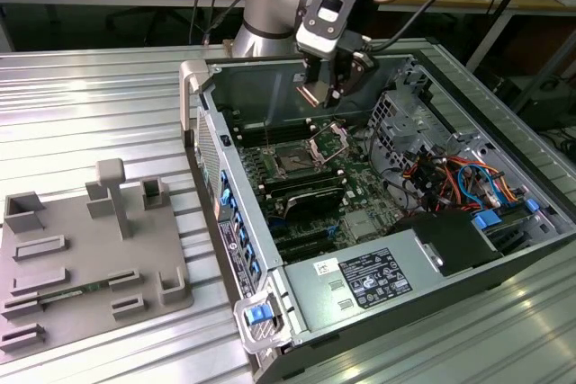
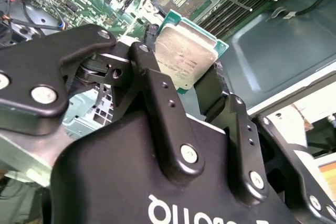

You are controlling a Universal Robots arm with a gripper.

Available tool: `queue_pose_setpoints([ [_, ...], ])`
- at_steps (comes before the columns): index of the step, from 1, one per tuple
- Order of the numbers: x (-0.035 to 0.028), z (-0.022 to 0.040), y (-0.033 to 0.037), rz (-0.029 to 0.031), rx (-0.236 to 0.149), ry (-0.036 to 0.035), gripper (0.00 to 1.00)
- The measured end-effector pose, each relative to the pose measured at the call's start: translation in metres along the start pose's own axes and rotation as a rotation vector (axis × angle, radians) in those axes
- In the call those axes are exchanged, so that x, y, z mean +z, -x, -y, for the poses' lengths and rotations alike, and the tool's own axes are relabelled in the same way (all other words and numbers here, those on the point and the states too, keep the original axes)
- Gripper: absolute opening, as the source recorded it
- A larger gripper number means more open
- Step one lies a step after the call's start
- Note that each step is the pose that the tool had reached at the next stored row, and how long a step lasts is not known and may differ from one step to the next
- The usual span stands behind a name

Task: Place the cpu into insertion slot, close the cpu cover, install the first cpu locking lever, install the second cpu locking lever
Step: 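Place the cpu into insertion slot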

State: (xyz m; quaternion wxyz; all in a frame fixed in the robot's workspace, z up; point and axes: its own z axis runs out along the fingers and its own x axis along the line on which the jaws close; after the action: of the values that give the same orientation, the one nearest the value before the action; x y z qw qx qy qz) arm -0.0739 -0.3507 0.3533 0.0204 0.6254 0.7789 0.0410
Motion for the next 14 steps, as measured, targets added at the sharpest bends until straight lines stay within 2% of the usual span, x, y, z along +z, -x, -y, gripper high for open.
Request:
queue_pose_setpoints([
  [8,0.0010,0.0001,0.0000,0.0074,0.082,0.0015,0.55],
  [12,0.0011,0.0001,0.0000,0.0076,0.085,0.0016,0.55],
  [14,0.0025,0.0002,0.0000,0.0089,0.100,0.0019,0.55],
])
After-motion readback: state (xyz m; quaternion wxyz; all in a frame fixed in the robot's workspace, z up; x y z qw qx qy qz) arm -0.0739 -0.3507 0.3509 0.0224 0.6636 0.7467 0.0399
